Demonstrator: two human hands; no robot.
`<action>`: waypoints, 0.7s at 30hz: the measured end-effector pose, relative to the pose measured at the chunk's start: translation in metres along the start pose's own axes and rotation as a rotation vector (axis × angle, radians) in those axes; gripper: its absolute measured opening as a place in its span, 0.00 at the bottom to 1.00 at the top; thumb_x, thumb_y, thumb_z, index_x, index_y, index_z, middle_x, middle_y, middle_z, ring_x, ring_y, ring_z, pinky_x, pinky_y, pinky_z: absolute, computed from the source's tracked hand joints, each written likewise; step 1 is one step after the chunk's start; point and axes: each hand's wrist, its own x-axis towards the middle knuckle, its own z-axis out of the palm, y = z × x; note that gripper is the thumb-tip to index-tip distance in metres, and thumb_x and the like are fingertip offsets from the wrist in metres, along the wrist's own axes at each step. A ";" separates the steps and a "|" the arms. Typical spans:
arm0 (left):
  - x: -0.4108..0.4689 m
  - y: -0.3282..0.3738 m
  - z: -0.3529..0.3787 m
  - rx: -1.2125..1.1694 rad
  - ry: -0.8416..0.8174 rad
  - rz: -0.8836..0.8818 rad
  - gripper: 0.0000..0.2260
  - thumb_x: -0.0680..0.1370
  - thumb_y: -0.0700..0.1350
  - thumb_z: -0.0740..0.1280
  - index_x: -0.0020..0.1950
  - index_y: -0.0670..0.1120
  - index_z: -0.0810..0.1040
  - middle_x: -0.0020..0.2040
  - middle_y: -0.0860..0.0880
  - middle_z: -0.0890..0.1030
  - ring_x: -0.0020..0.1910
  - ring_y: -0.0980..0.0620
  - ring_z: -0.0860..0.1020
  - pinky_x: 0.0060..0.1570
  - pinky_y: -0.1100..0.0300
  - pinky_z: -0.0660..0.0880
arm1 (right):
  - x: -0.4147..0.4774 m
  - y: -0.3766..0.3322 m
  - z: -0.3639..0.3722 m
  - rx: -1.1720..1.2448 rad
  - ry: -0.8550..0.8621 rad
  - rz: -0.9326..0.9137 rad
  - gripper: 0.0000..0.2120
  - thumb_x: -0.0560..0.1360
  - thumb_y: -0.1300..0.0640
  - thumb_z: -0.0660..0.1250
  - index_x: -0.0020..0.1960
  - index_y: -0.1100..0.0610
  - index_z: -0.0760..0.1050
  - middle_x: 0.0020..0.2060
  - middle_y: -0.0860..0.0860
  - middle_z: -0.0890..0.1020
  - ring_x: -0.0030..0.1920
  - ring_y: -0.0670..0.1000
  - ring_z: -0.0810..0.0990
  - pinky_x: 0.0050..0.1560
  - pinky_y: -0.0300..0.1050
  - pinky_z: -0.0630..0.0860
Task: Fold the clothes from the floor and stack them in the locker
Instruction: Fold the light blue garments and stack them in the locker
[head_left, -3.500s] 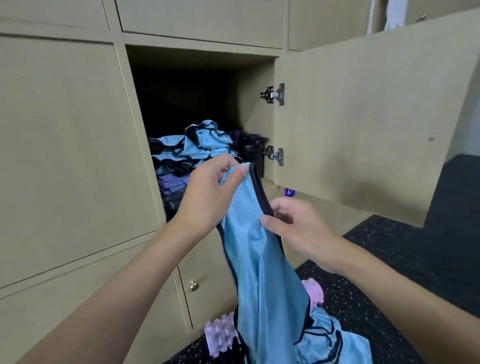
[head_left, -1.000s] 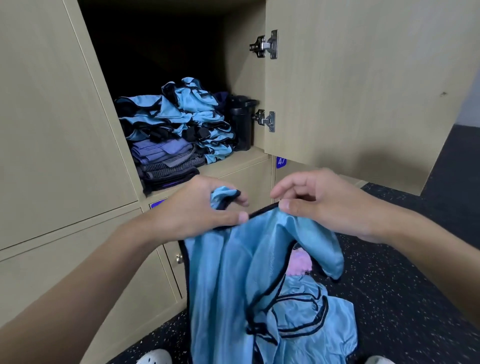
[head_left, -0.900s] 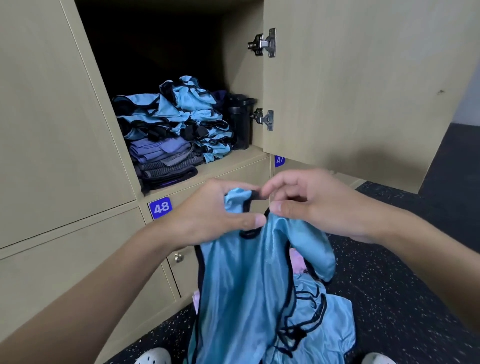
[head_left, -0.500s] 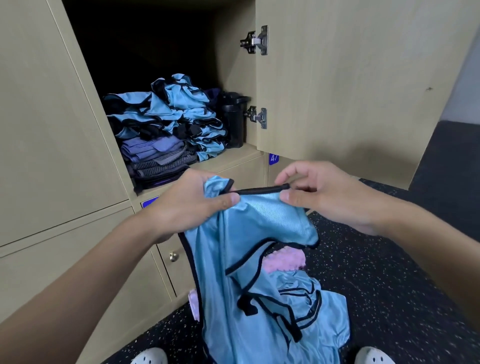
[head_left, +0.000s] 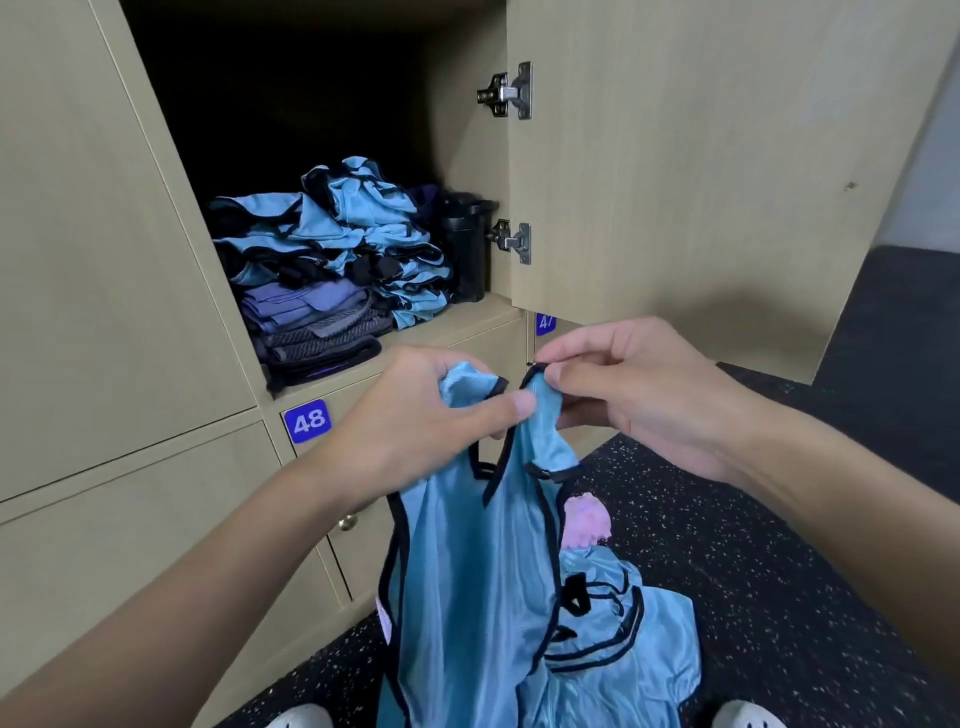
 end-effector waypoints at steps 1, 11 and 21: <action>-0.002 0.004 0.002 -0.021 0.002 0.000 0.18 0.73 0.56 0.74 0.38 0.40 0.81 0.29 0.50 0.73 0.27 0.54 0.66 0.27 0.63 0.62 | 0.001 0.001 0.002 0.018 0.026 0.002 0.05 0.76 0.70 0.67 0.51 0.67 0.79 0.35 0.57 0.83 0.35 0.52 0.83 0.39 0.40 0.81; -0.007 0.005 0.009 0.030 -0.018 -0.075 0.13 0.72 0.44 0.76 0.39 0.35 0.79 0.28 0.49 0.71 0.27 0.53 0.65 0.27 0.61 0.62 | 0.004 0.002 0.013 0.120 0.170 0.005 0.03 0.76 0.71 0.67 0.48 0.71 0.79 0.38 0.63 0.84 0.35 0.54 0.85 0.37 0.43 0.82; -0.007 0.002 -0.020 0.102 0.061 -0.001 0.06 0.74 0.37 0.72 0.39 0.47 0.84 0.28 0.54 0.75 0.25 0.57 0.68 0.26 0.66 0.65 | 0.004 0.006 -0.002 -0.196 0.015 0.053 0.10 0.79 0.58 0.67 0.49 0.66 0.79 0.45 0.56 0.83 0.46 0.48 0.80 0.52 0.47 0.76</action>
